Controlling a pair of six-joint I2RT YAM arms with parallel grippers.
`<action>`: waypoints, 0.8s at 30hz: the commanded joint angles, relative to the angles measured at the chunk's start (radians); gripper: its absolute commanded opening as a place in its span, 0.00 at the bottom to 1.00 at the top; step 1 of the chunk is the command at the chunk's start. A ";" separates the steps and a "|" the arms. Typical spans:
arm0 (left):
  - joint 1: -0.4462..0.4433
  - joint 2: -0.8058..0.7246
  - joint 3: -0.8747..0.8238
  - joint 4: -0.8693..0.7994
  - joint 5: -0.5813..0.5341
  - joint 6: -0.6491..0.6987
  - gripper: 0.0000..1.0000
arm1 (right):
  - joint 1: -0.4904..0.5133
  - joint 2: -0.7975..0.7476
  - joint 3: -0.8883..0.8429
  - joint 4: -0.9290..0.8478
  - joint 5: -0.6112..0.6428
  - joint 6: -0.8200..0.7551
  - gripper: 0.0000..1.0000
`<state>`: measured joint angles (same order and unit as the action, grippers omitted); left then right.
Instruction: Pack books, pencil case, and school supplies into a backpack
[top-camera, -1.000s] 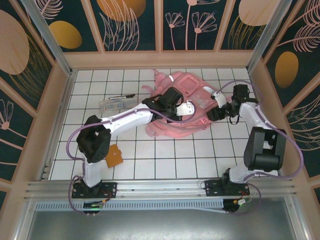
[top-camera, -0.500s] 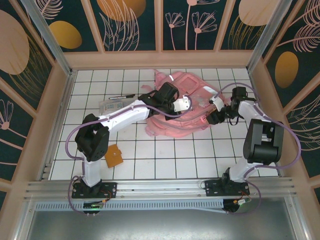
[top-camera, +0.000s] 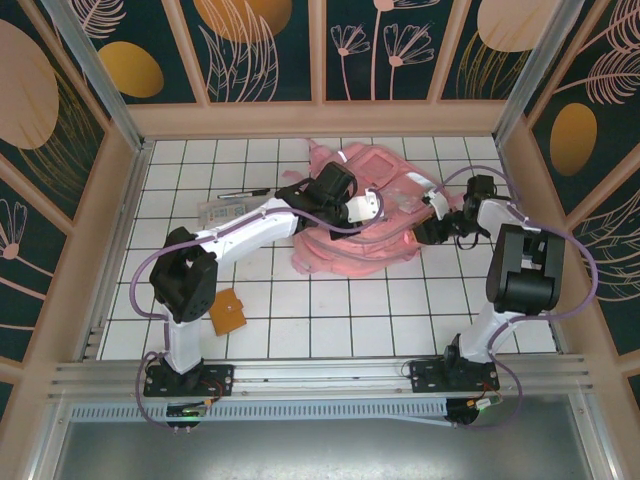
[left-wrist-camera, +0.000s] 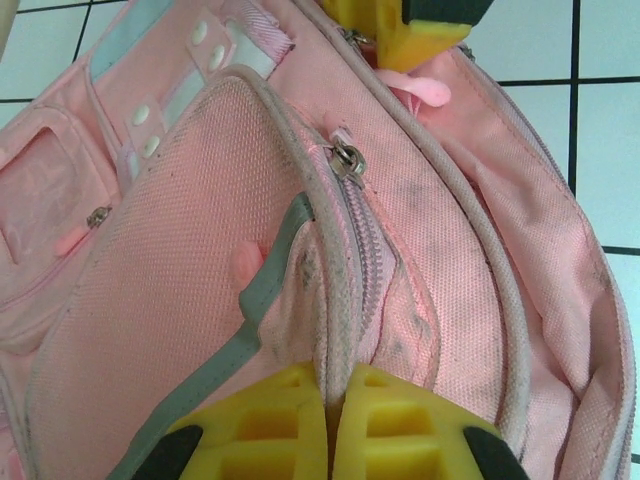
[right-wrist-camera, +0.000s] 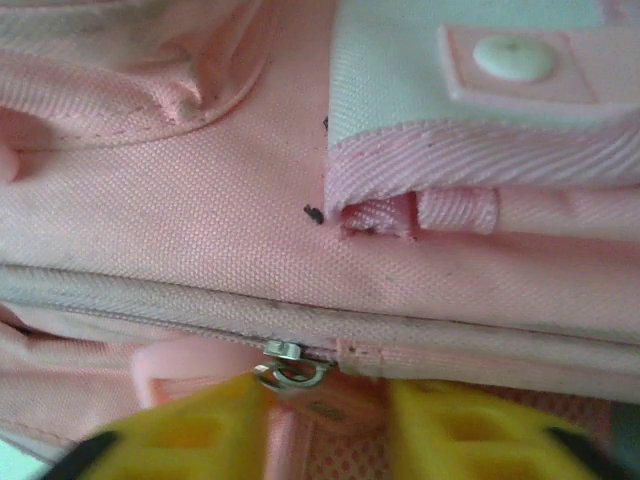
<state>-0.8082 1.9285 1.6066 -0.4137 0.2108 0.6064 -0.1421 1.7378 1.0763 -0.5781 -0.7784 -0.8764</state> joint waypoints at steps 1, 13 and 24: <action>0.004 -0.048 0.066 0.047 0.073 0.009 0.00 | 0.002 0.013 0.044 -0.059 -0.041 -0.038 0.09; 0.015 -0.049 0.039 0.044 0.041 -0.006 0.00 | -0.011 -0.054 0.056 -0.176 -0.066 -0.112 0.00; 0.017 -0.038 0.031 0.048 0.025 -0.009 0.00 | -0.025 -0.185 0.004 -0.190 0.036 -0.115 0.00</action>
<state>-0.7982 1.9285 1.6180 -0.4240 0.2092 0.6044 -0.1616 1.6073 1.0878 -0.7204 -0.7742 -0.9707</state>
